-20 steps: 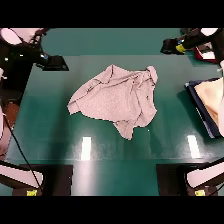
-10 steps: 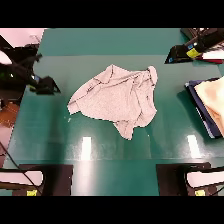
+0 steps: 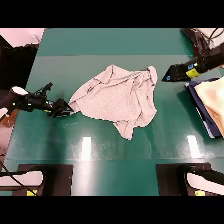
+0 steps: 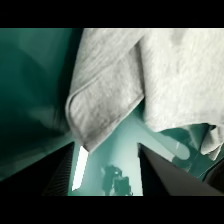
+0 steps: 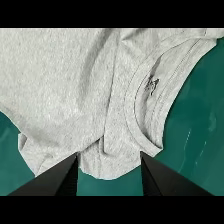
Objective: Fold the shirts.
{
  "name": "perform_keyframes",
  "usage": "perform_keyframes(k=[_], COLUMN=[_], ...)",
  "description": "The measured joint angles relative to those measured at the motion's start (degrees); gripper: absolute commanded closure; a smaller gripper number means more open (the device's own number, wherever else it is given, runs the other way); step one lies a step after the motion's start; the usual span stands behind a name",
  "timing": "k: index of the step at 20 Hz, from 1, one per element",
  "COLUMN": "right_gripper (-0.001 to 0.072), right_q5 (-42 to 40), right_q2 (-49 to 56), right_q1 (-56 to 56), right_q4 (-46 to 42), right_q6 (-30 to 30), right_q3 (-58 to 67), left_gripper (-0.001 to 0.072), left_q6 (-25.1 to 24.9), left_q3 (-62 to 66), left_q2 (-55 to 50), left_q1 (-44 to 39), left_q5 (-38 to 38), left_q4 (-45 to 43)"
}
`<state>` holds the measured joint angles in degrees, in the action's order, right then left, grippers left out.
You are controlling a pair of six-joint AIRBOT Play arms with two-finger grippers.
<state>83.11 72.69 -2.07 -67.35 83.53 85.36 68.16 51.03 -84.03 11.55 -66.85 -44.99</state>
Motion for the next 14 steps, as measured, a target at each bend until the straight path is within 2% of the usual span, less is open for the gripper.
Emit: perform_keyframes(k=[2, 3, 4, 5, 6, 7, 10, 11, 13, 14], right_gripper=[0.0288, 0.0356, 0.0405, 0.0405, 0.0405, 0.0404, 0.0403, 0.0382, 0.0235, 0.0233], right_q5=[-1.7, -2.3, -2.8, -3.4, -3.8, -4.3, -5.9, -6.3, -7.6, -8.3], right_q2=[-2.8, -4.0, -5.2, -6.5, -7.5, -8.7, -11.2, -11.8, -12.5, -12.7], right_q1=[0.0, 0.0, 0.0, 0.0, 0.0, 0.0, 0.0, 0.0, 0.0, 0.0], right_q4=[0.2, 0.2, 0.2, 0.3, 0.3, 0.3, 0.3, 0.3, 0.3, 0.4], right_q6=[0.0, 0.0, 0.0, 0.0, 0.0, 0.0, 0.3, 0.8, 2.0, 2.7], right_q3=[-3.7, -5.5, -7.4, -9.5, -11.6, -13.9, -20.7, -23.1, -27.8, -30.2], left_gripper=[0.0224, 0.0323, 0.0536, 0.0585, 0.0586, 0.0694, 0.0687, 0.0687, 0.0688, 0.0687], left_q6=[-0.3, -0.4, -0.5, -0.6, -0.7, -0.8, -1.3, -1.5, -1.8, -1.9], left_q3=[-1.0, -1.3, -1.6, -1.9, -2.0, -2.1, -1.2, -0.4, 1.9, 3.4], left_q2=[0.1, 0.1, 0.1, -0.1, -0.1, -0.1, -0.1, 0.0, 0.0, 0.0], left_q1=[0.0, 0.0, 0.0, 0.0, 0.0, 0.0, 0.0, 0.0, 0.0, 0.0], left_q5=[1.5, 2.3, 3.7, 5.1, 5.7, 6.3, 6.8, 6.2, 4.2, 3.3], left_q4=[1.5, 2.3, 2.6, 2.7, 2.9, 3.7, 5.3, 5.9, 6.0, 6.0])
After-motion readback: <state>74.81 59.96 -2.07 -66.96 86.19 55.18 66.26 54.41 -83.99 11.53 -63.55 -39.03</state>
